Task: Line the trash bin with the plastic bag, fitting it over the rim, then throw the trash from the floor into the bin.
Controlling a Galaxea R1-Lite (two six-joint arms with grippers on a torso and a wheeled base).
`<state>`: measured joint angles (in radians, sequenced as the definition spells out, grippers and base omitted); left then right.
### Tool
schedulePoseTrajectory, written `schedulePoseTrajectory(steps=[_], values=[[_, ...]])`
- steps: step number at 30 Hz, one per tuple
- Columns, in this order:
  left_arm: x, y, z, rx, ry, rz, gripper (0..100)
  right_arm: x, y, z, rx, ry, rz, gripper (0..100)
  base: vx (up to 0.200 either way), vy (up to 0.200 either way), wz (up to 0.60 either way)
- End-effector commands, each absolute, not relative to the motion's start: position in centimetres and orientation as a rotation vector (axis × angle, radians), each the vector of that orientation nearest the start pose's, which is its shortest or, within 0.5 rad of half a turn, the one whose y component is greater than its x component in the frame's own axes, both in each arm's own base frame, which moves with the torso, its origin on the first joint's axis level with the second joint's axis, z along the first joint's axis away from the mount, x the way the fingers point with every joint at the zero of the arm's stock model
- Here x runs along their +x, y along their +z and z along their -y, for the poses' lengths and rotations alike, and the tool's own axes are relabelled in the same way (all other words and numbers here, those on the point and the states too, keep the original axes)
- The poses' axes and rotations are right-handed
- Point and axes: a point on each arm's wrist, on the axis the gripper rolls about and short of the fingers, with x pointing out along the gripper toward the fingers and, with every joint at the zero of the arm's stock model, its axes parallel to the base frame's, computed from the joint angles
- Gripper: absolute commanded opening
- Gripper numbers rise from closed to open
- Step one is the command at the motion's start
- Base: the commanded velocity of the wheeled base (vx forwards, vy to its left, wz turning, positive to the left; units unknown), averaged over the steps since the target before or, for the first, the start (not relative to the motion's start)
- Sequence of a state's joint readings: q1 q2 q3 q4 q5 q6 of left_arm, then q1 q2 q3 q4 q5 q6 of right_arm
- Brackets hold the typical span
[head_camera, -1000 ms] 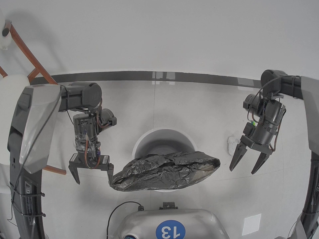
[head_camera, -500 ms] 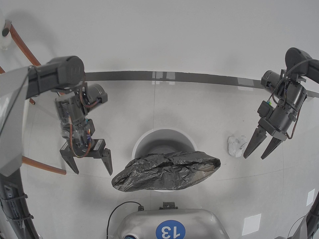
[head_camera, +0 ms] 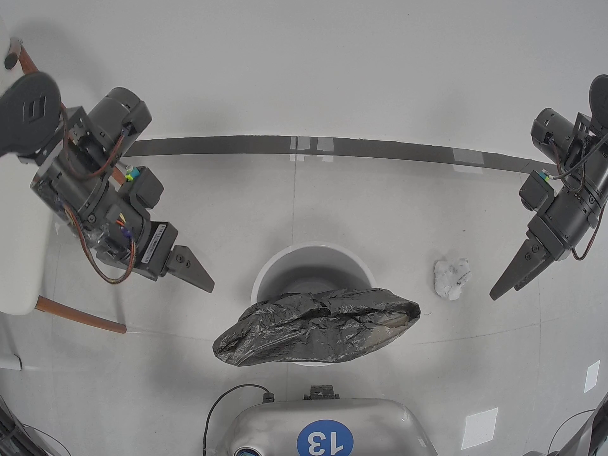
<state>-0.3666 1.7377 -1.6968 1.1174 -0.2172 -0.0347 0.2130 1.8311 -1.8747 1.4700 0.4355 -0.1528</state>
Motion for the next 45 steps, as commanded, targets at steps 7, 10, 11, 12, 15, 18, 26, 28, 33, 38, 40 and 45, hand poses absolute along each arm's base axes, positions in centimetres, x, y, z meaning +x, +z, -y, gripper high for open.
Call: schedulePoseTrajectory(steps=[7, 10, 11, 12, 15, 18, 26, 28, 33, 38, 40, 45], values=[[21.7, 19.4, 10.2, -0.092, -0.487, -0.868, 100, 19.5, 21.1, -5.7, 0.017, 0.690, -1.050, 100, 0.000, 0.000, 0.00], [21.4, 19.3, 10.7, -0.121, -0.467, -0.883, 100, 19.0, 21.1, -5.5, 0.039, 0.687, -1.035, 100, 0.000, 0.000, 0.00], [21.4, 19.2, 10.8, -0.128, -0.460, -0.888, 100, 18.9, 21.3, -5.5, 0.044, 0.683, -1.031, 100, 0.000, 0.000, 0.00], [21.5, 19.1, 10.8, -0.133, -0.455, -0.894, 100, 18.7, 21.3, -5.4, 0.045, 0.681, -1.026, 100, 0.000, 0.000, 0.00], [21.8, 18.7, 11.3, -0.124, -0.464, -0.909, 100, 18.6, 21.5, -5.3, 0.050, 0.674, -1.020, 100, -0.067, 0.000, 0.00], [21.7, 18.7, 11.6, -0.118, -0.471, -0.909, 100, 18.6, 21.6, -5.3, 0.050, 0.673, -1.015, 100, -0.200, 0.000, 0.00], [22.1, 19.0, 11.8, -0.126, -0.480, -0.862, 100, 18.1, 21.7, -4.9, 0.053, 0.662, -1.005, 100, -0.200, 0.000, 0.00], [22.4, 19.0, 12.0, -0.140, -0.480, -0.842, 100, 18.0, 21.8, -4.8, 0.054, 0.657, -0.999, 100, -0.200, 0.000, 0.00], [22.3, 19.2, 12.0, -0.172, -0.466, -0.844, 100, 18.0, 21.9, -4.7, 0.056, 0.654, -0.996, 100, -0.200, 0.000, 0.00], [22.4, 19.3, 12.0, -0.174, -0.468, -0.841, 100, 18.2, 21.9, -4.7, 0.057, 0.651, -0.992, 100, -0.200, 0.000, 0.00], [22.6, 19.4, 12.0, -0.180, -0.468, -0.821, 100, 18.5, 22.0, -4.8, 0.055, 0.653, -0.975, 100, 0.000, 0.000, 0.00], [23.6, 19.6, 12.3, -0.247, -0.468, -0.743, 100, 19.5, 21.8, -5.0, 0.061, 0.650, -0.944, 100, 0.000, 0.000, 0.00]])
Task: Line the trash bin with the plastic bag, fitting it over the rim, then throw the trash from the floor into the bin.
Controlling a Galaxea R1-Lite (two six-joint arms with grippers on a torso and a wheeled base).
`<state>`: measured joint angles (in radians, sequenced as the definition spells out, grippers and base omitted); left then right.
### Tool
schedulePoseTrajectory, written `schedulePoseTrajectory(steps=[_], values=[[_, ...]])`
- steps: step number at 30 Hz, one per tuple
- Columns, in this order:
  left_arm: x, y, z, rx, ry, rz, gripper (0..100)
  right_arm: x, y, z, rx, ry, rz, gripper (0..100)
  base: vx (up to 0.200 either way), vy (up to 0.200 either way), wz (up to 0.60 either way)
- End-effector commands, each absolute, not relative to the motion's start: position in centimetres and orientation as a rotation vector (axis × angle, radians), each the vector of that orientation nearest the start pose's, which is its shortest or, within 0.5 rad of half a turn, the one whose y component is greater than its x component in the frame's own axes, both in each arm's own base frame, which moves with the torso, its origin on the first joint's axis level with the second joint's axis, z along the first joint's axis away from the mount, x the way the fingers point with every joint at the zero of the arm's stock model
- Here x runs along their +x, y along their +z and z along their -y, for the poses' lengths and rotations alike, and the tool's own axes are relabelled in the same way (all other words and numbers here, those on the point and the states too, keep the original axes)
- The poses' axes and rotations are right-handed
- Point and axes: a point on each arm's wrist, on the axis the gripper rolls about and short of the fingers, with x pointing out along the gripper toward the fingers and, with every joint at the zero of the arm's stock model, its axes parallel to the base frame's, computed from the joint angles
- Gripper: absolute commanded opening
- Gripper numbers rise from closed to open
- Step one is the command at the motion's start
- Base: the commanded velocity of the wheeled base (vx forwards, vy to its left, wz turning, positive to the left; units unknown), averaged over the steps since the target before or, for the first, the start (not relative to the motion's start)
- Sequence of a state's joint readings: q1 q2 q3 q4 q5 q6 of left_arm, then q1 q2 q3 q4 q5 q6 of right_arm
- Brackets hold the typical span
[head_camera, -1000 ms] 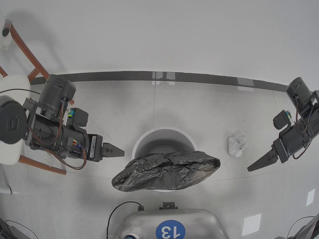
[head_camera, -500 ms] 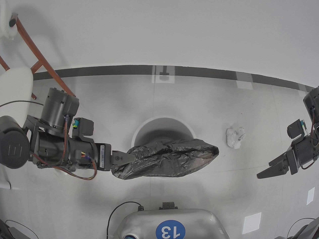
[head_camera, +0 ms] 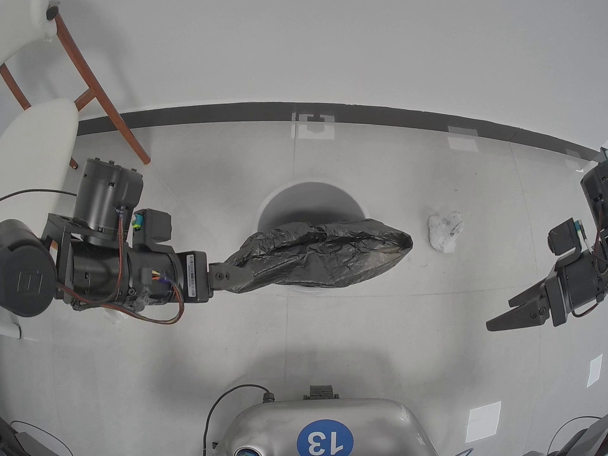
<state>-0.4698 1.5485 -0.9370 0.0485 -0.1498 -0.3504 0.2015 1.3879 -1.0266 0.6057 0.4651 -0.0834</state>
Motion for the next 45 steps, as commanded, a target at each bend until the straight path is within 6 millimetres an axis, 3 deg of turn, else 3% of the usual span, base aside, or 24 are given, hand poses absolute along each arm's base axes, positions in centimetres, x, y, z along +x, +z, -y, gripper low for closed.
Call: schedulePoseTrajectory(steps=[1, 11, 17, 22, 27, 38, 45], values=[[23.9, 19.5, 12.4, -0.250, -0.468, -0.734, 100, 19.8, 21.8, -5.1, 0.060, 0.649, -0.933, 100, 0.000, 0.000, 0.00], [23.4, 17.3, 12.2, -0.227, -0.428, -0.820, 100, 21.3, 21.0, -5.4, 0.060, 0.653, -0.933, 100, 0.000, 0.000, 0.00], [24.0, 14.9, 11.3, -0.246, -0.367, -0.876, 100, 23.7, 20.0, -5.5, 0.061, 0.654, -0.880, 100, 0.000, 0.000, 0.00], [24.6, 13.4, 10.9, -0.304, -0.354, -0.820, 100, 25.5, 19.2, -5.5, 0.059, 0.650, -0.856, 100, 0.000, 0.000, 0.00], [24.1, 12.1, 10.7, -0.314, -0.373, -0.794, 100, 25.9, 19.0, -5.6, 0.050, 0.655, -0.856, 100, 0.000, 0.000, 0.00], [24.0, 12.2, 10.8, -0.403, -0.392, -0.683, 100, 26.0, 19.2, -5.4, 0.070, 0.641, -0.859, 100, 0.000, 0.000, 0.00], [23.6, 11.4, 10.7, -0.394, -0.383, -0.714, 100, 26.0, 19.1, -5.3, 0.070, 0.640, -0.863, 100, 0.200, 0.171, 0.00]])
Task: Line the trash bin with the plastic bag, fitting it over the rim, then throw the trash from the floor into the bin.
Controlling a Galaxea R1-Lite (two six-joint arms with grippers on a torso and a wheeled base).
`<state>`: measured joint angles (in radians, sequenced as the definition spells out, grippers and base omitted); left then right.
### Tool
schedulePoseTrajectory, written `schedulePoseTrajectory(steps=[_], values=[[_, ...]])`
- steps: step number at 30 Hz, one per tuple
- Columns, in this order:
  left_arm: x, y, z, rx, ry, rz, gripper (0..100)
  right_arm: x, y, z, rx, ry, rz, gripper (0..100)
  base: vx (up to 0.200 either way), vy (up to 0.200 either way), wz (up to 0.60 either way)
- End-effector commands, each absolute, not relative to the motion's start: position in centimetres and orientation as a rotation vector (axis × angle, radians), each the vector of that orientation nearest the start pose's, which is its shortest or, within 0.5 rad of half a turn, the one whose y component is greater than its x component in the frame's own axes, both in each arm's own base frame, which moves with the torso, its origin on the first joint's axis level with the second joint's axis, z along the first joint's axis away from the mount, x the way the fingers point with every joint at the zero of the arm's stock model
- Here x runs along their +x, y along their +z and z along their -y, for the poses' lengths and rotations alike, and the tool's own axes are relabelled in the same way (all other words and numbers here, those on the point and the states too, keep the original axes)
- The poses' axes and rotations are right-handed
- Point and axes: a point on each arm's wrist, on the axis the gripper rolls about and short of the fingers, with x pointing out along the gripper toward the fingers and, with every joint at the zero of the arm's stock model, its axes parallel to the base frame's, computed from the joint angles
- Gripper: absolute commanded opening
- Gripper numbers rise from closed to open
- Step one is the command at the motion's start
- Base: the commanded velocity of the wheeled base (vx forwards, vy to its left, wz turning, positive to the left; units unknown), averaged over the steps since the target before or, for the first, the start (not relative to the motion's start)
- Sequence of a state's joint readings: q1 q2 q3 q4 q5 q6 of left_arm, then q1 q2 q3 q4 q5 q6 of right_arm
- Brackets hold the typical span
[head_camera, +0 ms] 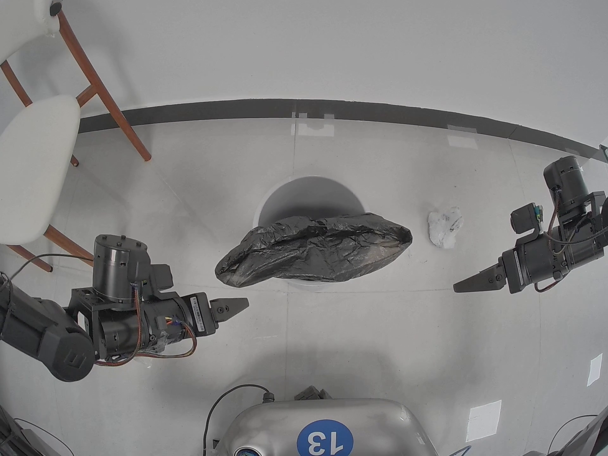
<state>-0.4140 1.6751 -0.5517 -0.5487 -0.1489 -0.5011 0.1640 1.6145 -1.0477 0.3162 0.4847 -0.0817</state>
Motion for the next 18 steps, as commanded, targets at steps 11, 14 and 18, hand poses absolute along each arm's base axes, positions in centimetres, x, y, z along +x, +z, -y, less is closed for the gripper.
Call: schedulePoseTrajectory(steps=[11, 14, 18], values=[[23.2, 10.0, 11.0, -0.379, -0.380, -0.771, 100, 26.0, 19.0, -5.0, 0.072, 0.630, -0.871, 100, 0.091, 0.000, 0.00], [23.1, 9.0, 11.3, -0.372, -0.378, -0.813, 100, 26.0, 18.8, -4.9, 0.073, 0.628, -0.877, 100, 0.000, 0.000, 0.00], [23.5, 8.1, 11.7, -0.370, -0.380, -0.839, 100, 26.0, 18.6, -4.8, 0.070, 0.626, -0.886, 100, 0.000, 0.000, 0.00]])
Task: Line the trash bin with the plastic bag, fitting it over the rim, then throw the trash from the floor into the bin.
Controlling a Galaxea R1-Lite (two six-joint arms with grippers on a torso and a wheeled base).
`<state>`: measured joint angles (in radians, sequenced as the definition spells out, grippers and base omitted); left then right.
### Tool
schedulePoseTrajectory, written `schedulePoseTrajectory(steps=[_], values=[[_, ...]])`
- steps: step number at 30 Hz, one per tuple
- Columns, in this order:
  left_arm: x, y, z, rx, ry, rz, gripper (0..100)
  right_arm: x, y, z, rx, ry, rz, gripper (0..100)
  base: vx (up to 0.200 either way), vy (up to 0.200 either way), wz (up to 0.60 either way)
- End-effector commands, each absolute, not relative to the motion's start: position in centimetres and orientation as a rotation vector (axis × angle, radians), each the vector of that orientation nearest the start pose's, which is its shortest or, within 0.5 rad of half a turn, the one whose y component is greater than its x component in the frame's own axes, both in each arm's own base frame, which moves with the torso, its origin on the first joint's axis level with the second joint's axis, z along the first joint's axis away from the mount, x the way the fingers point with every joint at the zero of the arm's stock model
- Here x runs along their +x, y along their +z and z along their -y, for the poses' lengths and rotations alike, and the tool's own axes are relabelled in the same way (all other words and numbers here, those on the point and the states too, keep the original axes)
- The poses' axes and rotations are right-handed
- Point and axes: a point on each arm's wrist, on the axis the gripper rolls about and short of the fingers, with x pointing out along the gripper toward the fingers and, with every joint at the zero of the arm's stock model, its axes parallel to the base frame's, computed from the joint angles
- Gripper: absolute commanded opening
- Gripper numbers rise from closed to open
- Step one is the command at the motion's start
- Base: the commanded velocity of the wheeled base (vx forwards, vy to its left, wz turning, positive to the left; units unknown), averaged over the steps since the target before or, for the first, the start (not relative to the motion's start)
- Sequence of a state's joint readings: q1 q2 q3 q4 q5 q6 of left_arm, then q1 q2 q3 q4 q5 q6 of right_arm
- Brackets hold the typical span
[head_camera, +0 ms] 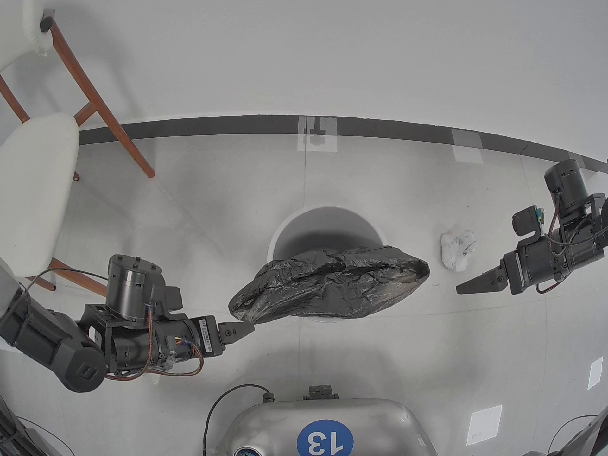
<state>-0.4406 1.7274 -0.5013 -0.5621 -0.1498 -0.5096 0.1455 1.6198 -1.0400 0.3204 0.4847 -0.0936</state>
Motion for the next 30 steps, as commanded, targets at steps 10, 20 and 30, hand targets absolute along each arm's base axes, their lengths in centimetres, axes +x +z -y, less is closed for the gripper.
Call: schedulePoseTrajectory(steps=[10, 20, 30], values=[[25.6, 5.6, 12.8, -0.406, -0.398, -0.780, 100, 25.9, 16.7, -4.0, 0.039, 0.627, -0.948, 100, 0.000, 0.000, 0.00], [25.0, 5.0, 12.4, -0.407, -0.403, -0.790, 100, 27.0, 14.5, -2.3, 0.122, 0.712, -0.918, 100, 0.000, 0.000, 0.00], [25.1, 5.2, 12.3, -0.415, -0.408, -0.759, 100, 28.8, 11.3, -0.9, 0.163, 0.751, -0.694, 100, 0.000, 0.000, 0.00]])
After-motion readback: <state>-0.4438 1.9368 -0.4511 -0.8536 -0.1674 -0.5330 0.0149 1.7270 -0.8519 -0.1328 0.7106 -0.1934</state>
